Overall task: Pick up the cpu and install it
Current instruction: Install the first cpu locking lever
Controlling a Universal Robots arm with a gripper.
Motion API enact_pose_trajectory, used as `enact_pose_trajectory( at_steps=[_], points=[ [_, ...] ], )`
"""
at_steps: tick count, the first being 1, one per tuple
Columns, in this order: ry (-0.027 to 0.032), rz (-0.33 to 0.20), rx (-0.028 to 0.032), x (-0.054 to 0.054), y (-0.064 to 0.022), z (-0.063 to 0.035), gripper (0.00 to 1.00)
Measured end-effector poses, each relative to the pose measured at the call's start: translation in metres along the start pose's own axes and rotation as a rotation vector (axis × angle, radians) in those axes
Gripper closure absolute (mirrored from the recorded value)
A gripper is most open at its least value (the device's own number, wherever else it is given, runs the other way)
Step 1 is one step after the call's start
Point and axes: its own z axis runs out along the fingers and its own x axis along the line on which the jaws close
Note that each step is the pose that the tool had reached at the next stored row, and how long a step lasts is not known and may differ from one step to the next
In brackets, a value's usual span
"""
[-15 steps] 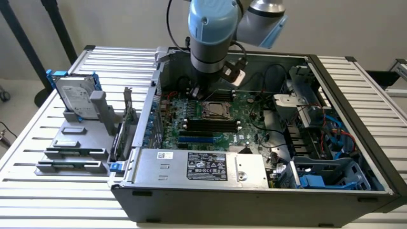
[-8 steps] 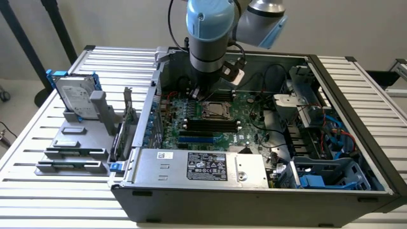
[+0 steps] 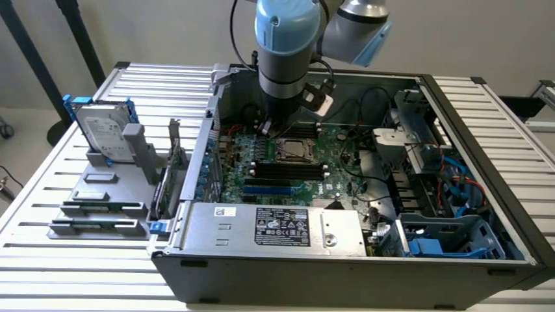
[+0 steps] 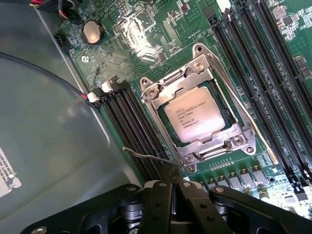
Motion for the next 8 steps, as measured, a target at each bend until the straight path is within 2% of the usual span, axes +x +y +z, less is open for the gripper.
enact_pose_trajectory(
  at_steps=[2, 8],
  points=[
    [-0.002, 0.002, 0.0038, 0.0, 0.0005, 0.0006, 0.89],
    [0.0004, 0.006, 0.0179, 0.0009, 0.0047, 0.0042, 0.89]
  ],
)
